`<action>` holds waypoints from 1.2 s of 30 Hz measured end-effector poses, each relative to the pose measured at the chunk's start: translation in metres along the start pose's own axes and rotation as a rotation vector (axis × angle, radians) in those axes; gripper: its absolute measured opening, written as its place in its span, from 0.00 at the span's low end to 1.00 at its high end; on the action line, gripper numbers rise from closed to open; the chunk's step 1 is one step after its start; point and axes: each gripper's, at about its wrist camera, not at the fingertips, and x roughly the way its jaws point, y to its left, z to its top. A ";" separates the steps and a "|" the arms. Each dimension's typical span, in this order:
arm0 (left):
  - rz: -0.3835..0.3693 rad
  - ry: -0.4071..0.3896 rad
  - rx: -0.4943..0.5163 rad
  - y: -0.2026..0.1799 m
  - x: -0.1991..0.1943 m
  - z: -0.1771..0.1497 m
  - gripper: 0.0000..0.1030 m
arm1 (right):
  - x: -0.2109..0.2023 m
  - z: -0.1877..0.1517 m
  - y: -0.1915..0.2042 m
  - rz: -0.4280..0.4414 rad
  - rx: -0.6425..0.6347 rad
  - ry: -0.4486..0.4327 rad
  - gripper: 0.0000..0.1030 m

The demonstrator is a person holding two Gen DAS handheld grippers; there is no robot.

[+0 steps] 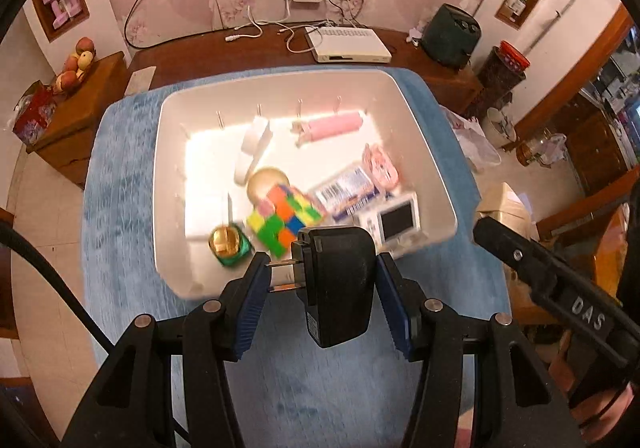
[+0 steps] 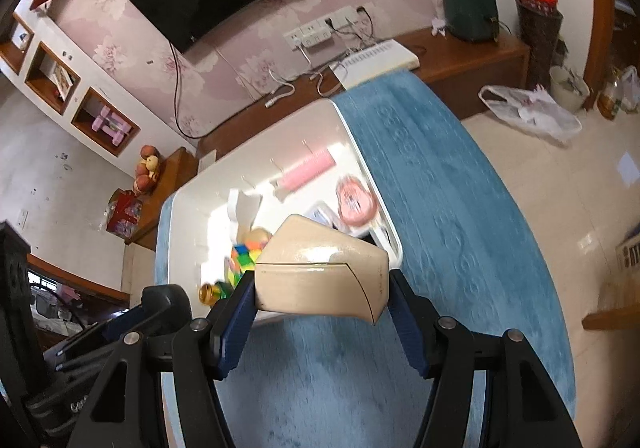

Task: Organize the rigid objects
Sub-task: 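Lift the black plug and beige block and carry them over the tray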

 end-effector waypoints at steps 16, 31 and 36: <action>0.087 -0.053 -0.009 0.031 0.051 0.067 0.55 | 0.063 0.036 0.018 0.050 -0.129 -0.067 0.62; 0.099 -0.037 -0.064 0.049 0.085 0.084 0.56 | 0.099 0.044 0.018 0.053 -0.163 -0.057 0.62; 0.099 -0.037 -0.066 0.050 0.085 0.084 0.56 | 0.100 0.044 0.019 0.060 -0.169 -0.058 0.62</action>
